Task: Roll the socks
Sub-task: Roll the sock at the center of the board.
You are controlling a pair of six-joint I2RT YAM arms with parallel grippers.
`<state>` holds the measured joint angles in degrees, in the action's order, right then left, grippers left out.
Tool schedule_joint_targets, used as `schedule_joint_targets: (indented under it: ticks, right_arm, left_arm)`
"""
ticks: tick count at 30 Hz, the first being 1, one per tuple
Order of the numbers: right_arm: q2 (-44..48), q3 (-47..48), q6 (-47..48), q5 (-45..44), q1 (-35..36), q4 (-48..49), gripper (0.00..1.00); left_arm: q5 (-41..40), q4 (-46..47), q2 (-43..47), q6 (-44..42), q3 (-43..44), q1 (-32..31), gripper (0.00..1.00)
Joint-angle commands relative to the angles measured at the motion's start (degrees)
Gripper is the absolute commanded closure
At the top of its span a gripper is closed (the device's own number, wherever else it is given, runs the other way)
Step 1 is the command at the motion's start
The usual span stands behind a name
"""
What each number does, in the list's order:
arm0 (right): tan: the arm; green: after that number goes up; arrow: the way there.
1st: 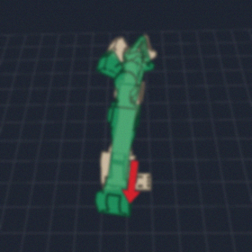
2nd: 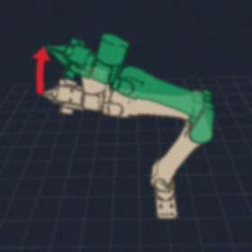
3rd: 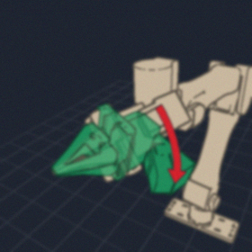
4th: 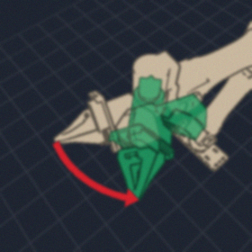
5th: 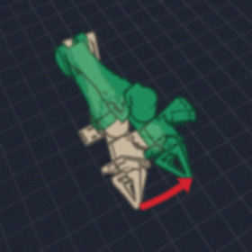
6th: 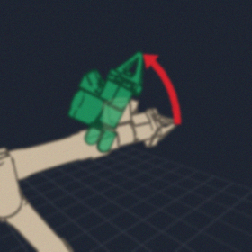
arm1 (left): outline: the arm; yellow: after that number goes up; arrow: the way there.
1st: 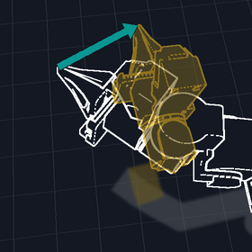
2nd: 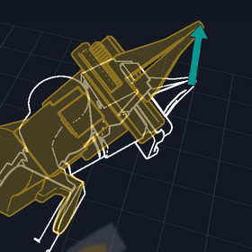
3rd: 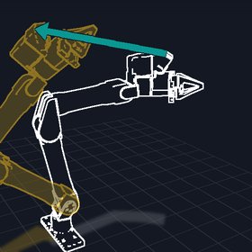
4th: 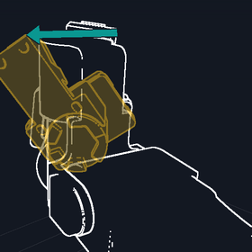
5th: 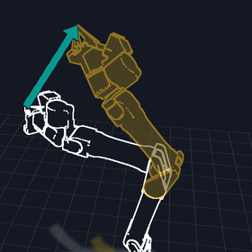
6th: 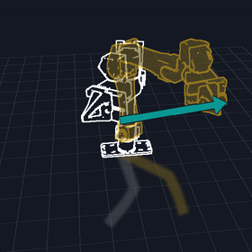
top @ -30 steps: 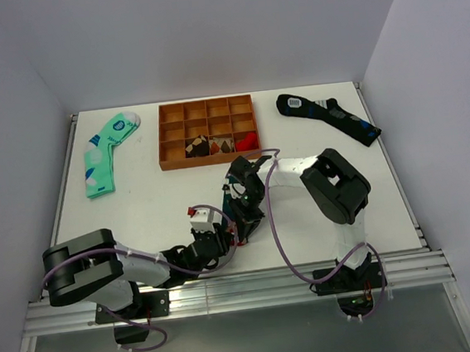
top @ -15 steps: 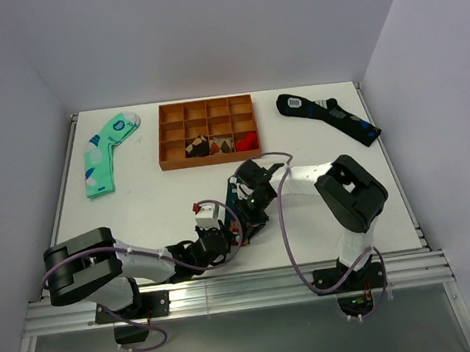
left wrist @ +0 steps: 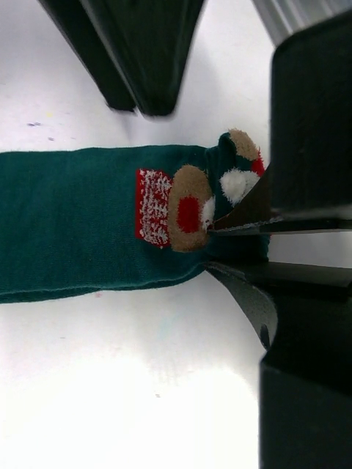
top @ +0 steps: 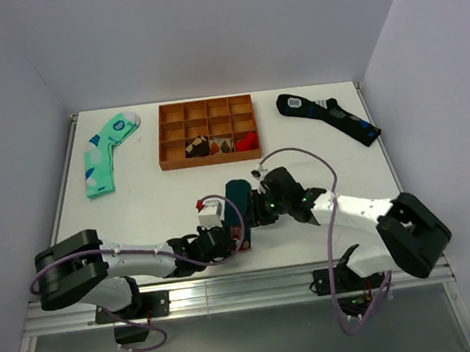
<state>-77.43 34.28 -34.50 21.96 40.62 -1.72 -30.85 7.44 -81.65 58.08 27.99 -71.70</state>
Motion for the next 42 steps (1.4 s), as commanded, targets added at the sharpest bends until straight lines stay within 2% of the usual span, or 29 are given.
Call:
schedule_joint_targets:
  ticks: [1,7,9,13,19,23,34,42]
  right_arm:
    - [6.49,-5.79,-3.29,-3.67,0.25,15.58,0.57]
    - [18.34,-19.85,-5.49,-6.13,1.56,34.04,0.60]
    - [20.11,-23.99,-5.14,-9.46,2.88,38.69,0.59]
    - [21.79,-27.86,-3.03,-16.40,10.15,43.63,0.60]
    - [17.41,-31.29,0.13,-25.80,20.10,52.95,0.62]
    - [13.10,-31.56,1.54,-27.93,24.67,57.34,0.61]
    - [-0.95,-31.03,1.63,-33.82,31.53,65.78,0.61]
    - [-5.80,-29.89,1.63,-37.77,35.14,69.22,0.61]
  left_arm:
    - [7.55,-15.87,0.96,1.33,-0.39,-0.37,0.98]
    - [12.83,-23.35,0.17,2.12,4.79,0.07,1.00]
    - [15.54,-24.75,0.08,1.42,5.41,1.03,1.00]
    - [18.54,-28.00,0.35,0.01,6.90,2.62,1.00]
    - [24.34,-31.77,-1.14,-3.41,10.15,5.16,1.00]
    - [27.60,-33.28,-3.16,-5.61,12.88,6.83,1.00]
    - [28.74,-38.99,-5.63,-8.43,18.42,9.04,1.00]
    - [29.62,-38.38,-5.80,-8.87,18.07,9.91,1.00]
